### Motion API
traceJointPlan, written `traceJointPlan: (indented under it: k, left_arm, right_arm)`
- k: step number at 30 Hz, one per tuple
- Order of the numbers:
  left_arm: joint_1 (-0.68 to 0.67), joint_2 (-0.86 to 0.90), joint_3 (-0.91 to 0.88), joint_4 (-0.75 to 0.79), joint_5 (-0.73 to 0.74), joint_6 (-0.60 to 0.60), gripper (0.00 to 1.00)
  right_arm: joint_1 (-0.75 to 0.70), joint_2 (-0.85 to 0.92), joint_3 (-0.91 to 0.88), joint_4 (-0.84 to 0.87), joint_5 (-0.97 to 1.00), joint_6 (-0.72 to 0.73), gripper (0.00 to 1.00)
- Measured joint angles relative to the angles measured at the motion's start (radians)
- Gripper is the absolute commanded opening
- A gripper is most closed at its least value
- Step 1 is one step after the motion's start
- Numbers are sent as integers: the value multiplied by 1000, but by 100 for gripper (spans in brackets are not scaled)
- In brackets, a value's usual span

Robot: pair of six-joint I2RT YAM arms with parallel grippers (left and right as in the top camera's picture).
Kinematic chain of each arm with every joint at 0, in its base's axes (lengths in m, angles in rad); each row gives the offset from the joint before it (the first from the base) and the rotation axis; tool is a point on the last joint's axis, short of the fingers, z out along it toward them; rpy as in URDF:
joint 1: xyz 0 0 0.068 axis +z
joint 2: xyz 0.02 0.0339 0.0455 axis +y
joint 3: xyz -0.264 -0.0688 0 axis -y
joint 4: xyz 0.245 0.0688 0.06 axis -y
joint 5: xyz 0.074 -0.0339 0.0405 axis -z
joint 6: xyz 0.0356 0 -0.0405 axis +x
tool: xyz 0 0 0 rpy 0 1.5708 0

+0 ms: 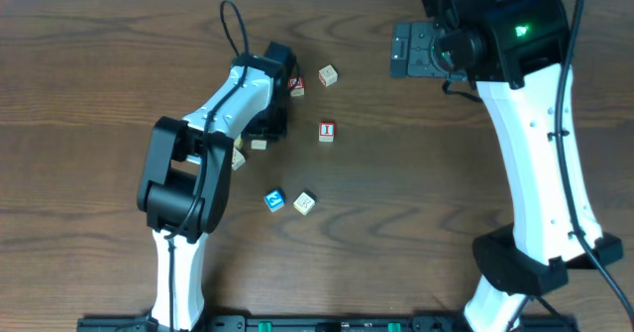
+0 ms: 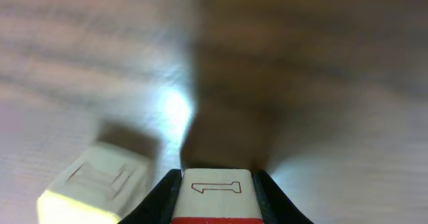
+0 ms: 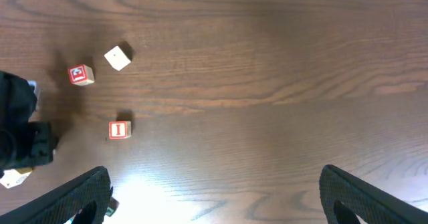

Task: Spell out Ai2
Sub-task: 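Lower the A block just left of the I block and open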

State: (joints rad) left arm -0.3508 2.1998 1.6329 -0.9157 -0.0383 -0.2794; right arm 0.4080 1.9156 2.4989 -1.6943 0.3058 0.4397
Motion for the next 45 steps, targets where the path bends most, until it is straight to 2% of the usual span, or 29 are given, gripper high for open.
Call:
traceJointPlan:
  k: [5, 16, 31, 35, 45]
  left_arm:
    - [-40, -1, -2, 86, 54, 26, 6]
    - [-182, -1, -5, 142, 88, 23, 6]
    - [-169, -1, -5, 165, -30, -84, 6]
    - [-169, -1, -6, 167, -44, -91, 16]
    - [-169, -1, -6, 206, -42, -92, 12]
  right_arm:
    - [0, 0, 0, 0, 0, 0, 99]
    - [0, 0, 0, 0, 0, 0, 99]
    - [0, 0, 0, 0, 0, 0, 99]
    - [0, 0, 0, 0, 0, 0, 99]
    - [0, 0, 0, 0, 0, 0, 99]
